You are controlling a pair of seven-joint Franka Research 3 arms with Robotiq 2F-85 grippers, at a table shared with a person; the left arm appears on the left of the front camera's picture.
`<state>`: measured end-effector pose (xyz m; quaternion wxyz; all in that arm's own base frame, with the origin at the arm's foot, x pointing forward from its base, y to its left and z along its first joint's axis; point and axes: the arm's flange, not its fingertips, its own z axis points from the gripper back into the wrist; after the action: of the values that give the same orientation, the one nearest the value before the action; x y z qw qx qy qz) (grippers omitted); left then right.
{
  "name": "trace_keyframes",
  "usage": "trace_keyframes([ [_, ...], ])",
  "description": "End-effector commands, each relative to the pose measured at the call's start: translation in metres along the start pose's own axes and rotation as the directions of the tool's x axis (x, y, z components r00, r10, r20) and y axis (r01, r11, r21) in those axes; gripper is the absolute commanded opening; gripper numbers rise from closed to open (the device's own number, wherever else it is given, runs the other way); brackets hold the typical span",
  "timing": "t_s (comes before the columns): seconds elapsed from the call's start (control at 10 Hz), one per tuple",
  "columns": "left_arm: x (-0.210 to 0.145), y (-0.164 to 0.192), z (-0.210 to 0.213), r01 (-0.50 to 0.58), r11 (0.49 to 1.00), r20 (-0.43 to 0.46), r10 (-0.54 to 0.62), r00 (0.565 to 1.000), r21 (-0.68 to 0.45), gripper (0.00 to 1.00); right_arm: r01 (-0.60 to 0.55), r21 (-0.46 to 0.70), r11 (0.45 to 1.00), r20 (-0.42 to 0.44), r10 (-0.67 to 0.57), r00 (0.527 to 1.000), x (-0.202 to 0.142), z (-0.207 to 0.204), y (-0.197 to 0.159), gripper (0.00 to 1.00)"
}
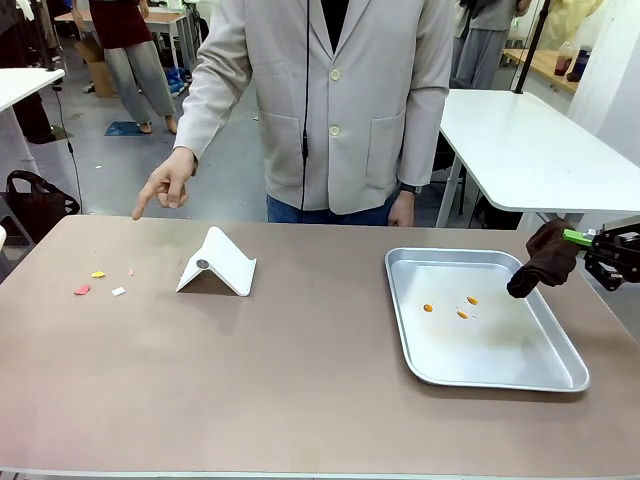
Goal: Clean the surface of the table.
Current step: If a person points to the right, clean the right side of the table with your right hand, and if they point to the left, clean the left side with your left hand.
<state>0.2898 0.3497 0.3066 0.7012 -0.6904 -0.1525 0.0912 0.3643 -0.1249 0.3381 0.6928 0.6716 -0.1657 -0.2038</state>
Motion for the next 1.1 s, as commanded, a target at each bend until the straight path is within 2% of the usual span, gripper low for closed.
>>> trace_keyframes([
  [0.0,-0.004,-0.005,0.002,0.016,1.000,-0.007,-0.016,1.000,0.004,0.00,0.008,0.022,1.000,0.008,-0.008,1.000,0.001,-0.003,0.005,0.00],
  [0.3,-0.004,-0.005,0.002,0.016,1.000,-0.007,-0.016,1.000,0.004,0.00,0.008,0.022,1.000,0.008,-0.008,1.000,0.001,-0.003,0.005,0.00],
  [0.4,0.000,0.000,0.000,0.000,1.000,0.000,0.000,1.000,0.000,0.21,0.008,0.022,1.000,0.008,-0.008,1.000,0.001,-0.003,0.005,0.00],
  [0.7,0.009,0.003,-0.049,-0.076,0.981,0.056,0.067,0.996,0.177,0.21,0.008,0.022,1.000,0.008,-0.008,1.000,0.001,-0.003,0.005,0.00],
  [1.0,0.015,-0.006,-0.076,-0.119,0.941,0.139,0.078,0.987,0.318,0.21,0.008,0.022,1.000,0.008,-0.008,1.000,0.001,-0.003,0.005,0.00],
])
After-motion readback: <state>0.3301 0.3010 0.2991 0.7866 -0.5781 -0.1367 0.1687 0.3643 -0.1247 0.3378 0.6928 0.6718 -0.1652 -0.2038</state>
